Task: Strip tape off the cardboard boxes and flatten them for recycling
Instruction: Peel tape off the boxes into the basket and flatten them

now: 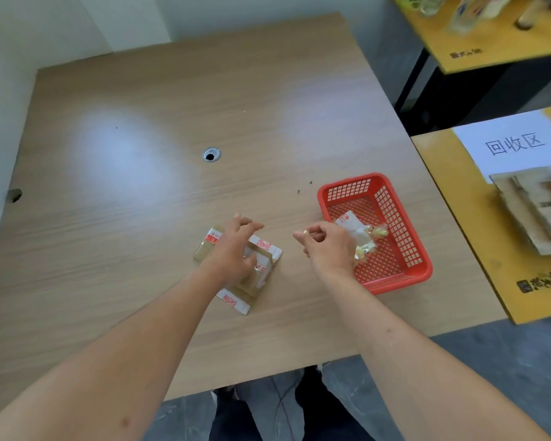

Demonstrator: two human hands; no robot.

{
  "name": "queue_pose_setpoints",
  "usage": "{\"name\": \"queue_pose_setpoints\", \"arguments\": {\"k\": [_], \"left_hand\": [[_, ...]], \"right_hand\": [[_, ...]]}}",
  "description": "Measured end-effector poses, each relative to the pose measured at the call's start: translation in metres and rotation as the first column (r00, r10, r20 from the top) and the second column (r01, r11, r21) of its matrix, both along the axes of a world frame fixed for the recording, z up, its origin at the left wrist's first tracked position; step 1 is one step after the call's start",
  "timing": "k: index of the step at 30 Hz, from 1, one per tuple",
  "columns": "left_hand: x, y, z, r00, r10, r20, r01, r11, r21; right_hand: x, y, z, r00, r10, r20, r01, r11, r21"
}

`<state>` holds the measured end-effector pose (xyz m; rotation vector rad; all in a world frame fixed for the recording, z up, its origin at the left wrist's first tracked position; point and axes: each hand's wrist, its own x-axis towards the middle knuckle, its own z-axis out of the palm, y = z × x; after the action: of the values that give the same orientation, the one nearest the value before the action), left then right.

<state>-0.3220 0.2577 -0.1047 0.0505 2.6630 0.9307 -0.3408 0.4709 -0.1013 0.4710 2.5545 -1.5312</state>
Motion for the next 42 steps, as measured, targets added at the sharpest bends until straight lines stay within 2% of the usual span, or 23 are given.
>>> {"name": "queue_pose_setpoints", "arguments": {"k": [4, 7, 11, 15, 19, 25, 28, 29, 31, 33, 35, 37, 39, 42], "left_hand": [[0.002, 0.006, 0.002, 0.993, 0.056, -0.1, -0.061, 0.997, -0.045], [0.008, -0.001, 0.003, 0.976, 0.167, -0.142, -0.185, 0.975, -0.124], [0.021, -0.018, 0.0, 0.96, 0.234, -0.156, -0.26, 0.95, -0.173], [0.029, -0.023, -0.002, 0.974, 0.214, -0.074, -0.225, 0.958, -0.181], [0.024, -0.022, 0.005, 0.991, 0.127, 0.027, -0.115, 0.951, -0.286], [0.021, -0.022, 0.01, 0.989, 0.114, 0.091, -0.079, 0.942, -0.326], [0.024, -0.023, 0.011, 0.987, 0.105, 0.119, -0.067, 0.955, -0.29], [0.025, -0.024, 0.011, 0.986, 0.097, 0.135, -0.055, 0.957, -0.285], [0.026, -0.025, 0.012, 0.984, 0.083, 0.159, -0.036, 0.96, -0.277], [0.025, -0.025, 0.012, 0.982, 0.07, 0.173, -0.021, 0.963, -0.269], [0.024, -0.025, 0.01, 0.983, 0.054, 0.173, -0.004, 0.961, -0.277], [0.023, -0.024, 0.007, 0.985, 0.042, 0.165, 0.007, 0.958, -0.286], [0.022, -0.025, 0.003, 0.987, 0.043, 0.155, 0.001, 0.962, -0.275], [0.023, -0.025, -0.001, 0.989, 0.044, 0.142, -0.003, 0.961, -0.277]], "right_hand": [[-0.009, 0.043, -0.007, 0.989, 0.022, -0.143, 0.017, 0.964, 0.267], [-0.015, 0.067, -0.018, 0.998, -0.024, -0.058, 0.046, 0.907, 0.42], [-0.016, 0.084, -0.025, 0.978, -0.203, 0.048, 0.167, 0.901, 0.399], [-0.014, 0.085, -0.026, 0.947, -0.299, 0.118, 0.246, 0.91, 0.332], [-0.012, 0.078, -0.024, 0.963, -0.255, 0.092, 0.214, 0.924, 0.316], [-0.003, 0.067, -0.013, 0.994, -0.071, -0.08, 0.099, 0.892, 0.441], [0.002, 0.05, -0.017, 0.966, 0.153, -0.208, -0.059, 0.914, 0.401], [0.004, 0.042, -0.02, 0.951, 0.23, -0.209, -0.142, 0.92, 0.364], [0.012, 0.02, -0.025, 0.927, 0.359, -0.109, -0.324, 0.913, 0.249], [0.025, -0.005, -0.03, 0.903, 0.425, 0.065, -0.429, 0.899, 0.089], [0.038, -0.026, -0.043, 0.907, 0.396, 0.142, -0.387, 0.918, -0.083], [0.05, -0.041, -0.058, 0.95, 0.284, 0.127, -0.254, 0.943, -0.214], [0.058, -0.05, -0.064, 0.98, 0.175, 0.091, -0.149, 0.96, -0.238], [0.066, -0.06, -0.062, 0.998, 0.049, 0.043, -0.042, 0.985, -0.169]]}}
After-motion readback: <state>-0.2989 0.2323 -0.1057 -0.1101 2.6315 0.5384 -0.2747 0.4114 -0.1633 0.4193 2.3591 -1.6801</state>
